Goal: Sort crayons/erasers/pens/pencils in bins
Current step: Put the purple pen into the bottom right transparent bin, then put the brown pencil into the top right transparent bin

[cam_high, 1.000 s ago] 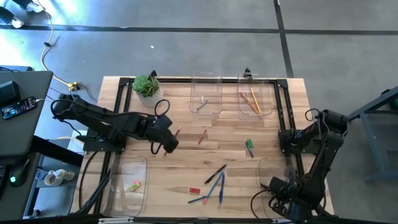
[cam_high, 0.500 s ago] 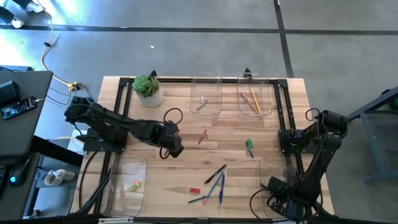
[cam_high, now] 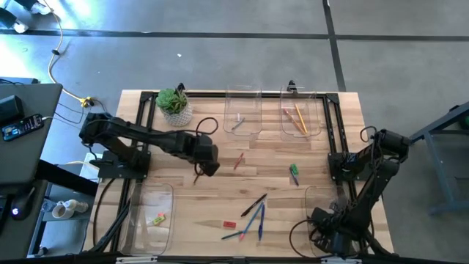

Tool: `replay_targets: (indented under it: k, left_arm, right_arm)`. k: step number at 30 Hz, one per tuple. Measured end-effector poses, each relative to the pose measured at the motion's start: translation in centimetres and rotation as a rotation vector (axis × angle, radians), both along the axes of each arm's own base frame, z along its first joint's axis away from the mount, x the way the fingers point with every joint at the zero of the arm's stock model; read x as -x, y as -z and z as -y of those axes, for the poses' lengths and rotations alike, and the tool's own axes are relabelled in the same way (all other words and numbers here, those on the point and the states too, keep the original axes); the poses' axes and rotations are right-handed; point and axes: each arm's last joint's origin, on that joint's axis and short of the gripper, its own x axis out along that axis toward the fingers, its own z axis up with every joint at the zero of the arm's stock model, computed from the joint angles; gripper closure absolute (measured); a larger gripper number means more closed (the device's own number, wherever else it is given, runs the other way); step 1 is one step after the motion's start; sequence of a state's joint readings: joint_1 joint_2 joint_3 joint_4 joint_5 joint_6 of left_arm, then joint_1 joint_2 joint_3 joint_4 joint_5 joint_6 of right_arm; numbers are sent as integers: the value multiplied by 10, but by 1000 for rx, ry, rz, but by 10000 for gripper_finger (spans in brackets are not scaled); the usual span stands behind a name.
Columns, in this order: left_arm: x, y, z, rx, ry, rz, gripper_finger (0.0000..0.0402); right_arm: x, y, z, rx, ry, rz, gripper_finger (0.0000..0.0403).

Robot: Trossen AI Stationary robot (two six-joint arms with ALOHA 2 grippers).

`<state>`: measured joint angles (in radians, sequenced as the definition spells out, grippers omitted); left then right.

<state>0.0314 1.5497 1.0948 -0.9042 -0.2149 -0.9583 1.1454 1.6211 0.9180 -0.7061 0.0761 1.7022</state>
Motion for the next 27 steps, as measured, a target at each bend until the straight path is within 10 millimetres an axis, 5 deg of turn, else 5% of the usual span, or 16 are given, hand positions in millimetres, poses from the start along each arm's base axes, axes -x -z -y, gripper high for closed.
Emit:
replay_targets:
  k: [16, 27]
  left_arm:
    - [-18, 36, -26, 14, -48, -64, 194]
    - [-25, 55, -49, 25, -75, -88, 194]
  right_arm:
    - [-1, -8, 3, -40, 61, 3, 293]
    - [1, -26, 8, -91, 90, 60, 286]
